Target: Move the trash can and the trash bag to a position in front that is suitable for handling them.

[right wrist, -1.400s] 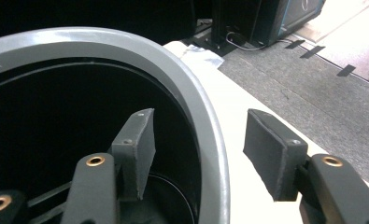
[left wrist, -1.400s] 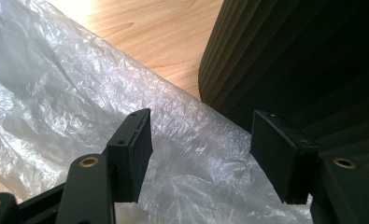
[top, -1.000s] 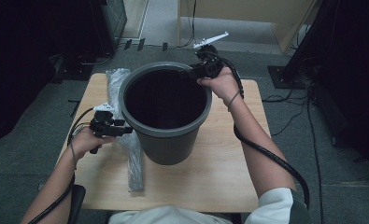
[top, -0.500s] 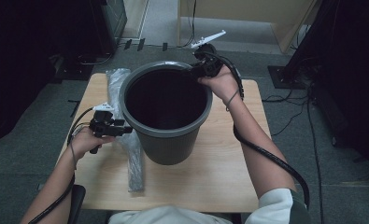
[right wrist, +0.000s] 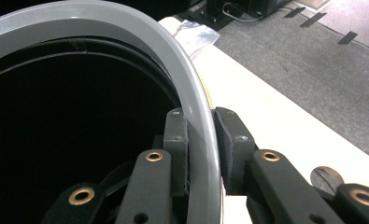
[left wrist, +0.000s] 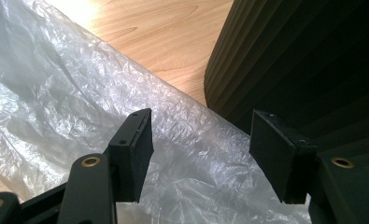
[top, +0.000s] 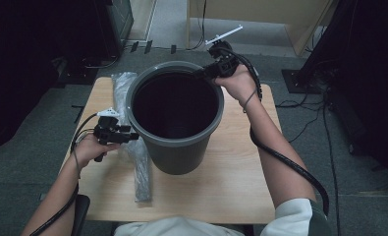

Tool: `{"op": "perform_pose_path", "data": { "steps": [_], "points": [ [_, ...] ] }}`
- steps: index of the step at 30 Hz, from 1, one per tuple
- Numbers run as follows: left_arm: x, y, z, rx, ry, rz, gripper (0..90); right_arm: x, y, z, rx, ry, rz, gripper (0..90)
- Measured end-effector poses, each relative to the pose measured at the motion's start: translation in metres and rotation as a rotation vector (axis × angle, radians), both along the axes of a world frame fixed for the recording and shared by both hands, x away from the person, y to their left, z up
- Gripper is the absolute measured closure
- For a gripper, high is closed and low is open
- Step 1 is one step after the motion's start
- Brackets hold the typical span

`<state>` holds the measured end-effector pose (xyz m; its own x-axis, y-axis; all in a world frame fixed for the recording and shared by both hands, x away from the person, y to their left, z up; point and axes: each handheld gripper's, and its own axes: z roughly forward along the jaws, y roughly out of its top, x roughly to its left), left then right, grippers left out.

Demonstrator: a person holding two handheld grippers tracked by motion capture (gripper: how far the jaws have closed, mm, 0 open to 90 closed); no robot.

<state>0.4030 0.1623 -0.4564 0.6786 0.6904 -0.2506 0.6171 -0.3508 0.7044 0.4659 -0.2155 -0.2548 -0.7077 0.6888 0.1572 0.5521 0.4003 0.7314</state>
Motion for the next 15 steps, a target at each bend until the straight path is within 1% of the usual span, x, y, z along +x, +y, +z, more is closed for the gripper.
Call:
{"op": "perform_pose_path", "data": {
  "steps": [3,4,6,8,9,10,11,12,15],
  "points": [
    [0.0,0.0,0.0,-0.003,0.001,0.0,39.1,0.0,-0.003,0.001,0.017,0.034,0.001,76.7],
    [0.0,0.0,0.0,-0.003,0.0,0.0,39.1,0.0,-0.005,0.002,0.022,0.052,0.001,76.7],
    [0.0,0.001,0.0,-0.002,0.001,0.002,39.2,-0.001,-0.008,0.004,0.026,0.067,-0.006,76.7],
    [0.0,0.001,0.0,-0.005,0.003,0.005,39.2,-0.001,-0.01,0.005,0.042,0.069,-0.006,77.4],
    [0.0,0.001,0.0,-0.005,0.003,0.005,39.2,-0.001,-0.01,0.005,0.042,0.069,-0.006,77.4],
    [0.0,0.001,0.0,-0.002,0.001,0.002,39.2,-0.002,-0.014,0.011,0.134,0.105,-0.009,77.3],
    [0.0,0.001,0.0,-0.001,0.001,0.002,39.2,-0.002,-0.014,0.011,0.134,0.105,-0.009,77.3],
    [0.0,0.0,0.0,-0.001,0.001,0.002,39.2,-0.006,-0.012,0.015,0.08,0.066,-0.008,77.3],
    [0.0,0.0,0.0,-0.001,0.005,0.001,39.2,-0.007,-0.012,0.016,0.073,0.078,-0.019,77.3]
  ]
}}
